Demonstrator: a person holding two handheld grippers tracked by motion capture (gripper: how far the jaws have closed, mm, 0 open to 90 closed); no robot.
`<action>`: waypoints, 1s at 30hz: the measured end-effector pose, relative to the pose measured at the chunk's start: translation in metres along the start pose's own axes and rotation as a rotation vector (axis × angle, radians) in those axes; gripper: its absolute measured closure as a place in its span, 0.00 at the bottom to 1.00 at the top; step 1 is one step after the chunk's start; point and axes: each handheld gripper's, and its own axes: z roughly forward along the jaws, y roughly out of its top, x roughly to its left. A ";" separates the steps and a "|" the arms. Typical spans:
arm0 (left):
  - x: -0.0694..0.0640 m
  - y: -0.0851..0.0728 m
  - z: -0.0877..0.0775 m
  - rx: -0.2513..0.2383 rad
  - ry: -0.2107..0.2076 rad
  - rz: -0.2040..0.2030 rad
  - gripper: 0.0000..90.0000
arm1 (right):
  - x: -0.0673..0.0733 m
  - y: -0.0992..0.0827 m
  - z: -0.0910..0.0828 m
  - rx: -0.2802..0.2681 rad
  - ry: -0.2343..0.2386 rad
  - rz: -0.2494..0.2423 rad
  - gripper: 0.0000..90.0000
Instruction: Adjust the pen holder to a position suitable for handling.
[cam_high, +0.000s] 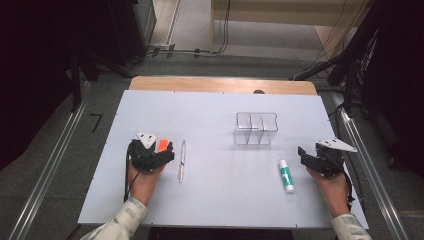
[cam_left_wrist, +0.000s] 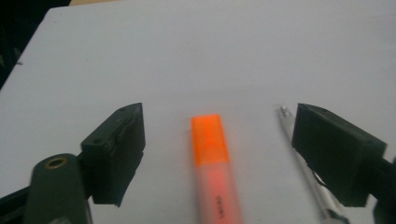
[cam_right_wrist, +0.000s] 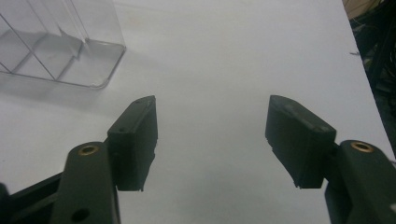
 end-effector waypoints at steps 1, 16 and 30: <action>-0.008 0.003 0.005 0.001 -0.006 0.011 0.28 | 0.002 0.003 0.003 -0.016 0.010 -0.019 0.41; -0.084 0.033 0.045 0.034 -0.196 0.073 0.82 | 0.022 0.029 0.031 -0.044 0.097 -0.013 0.91; -0.153 0.061 0.075 0.052 -0.280 0.141 1.00 | 0.042 0.045 0.054 0.013 0.139 -0.015 0.98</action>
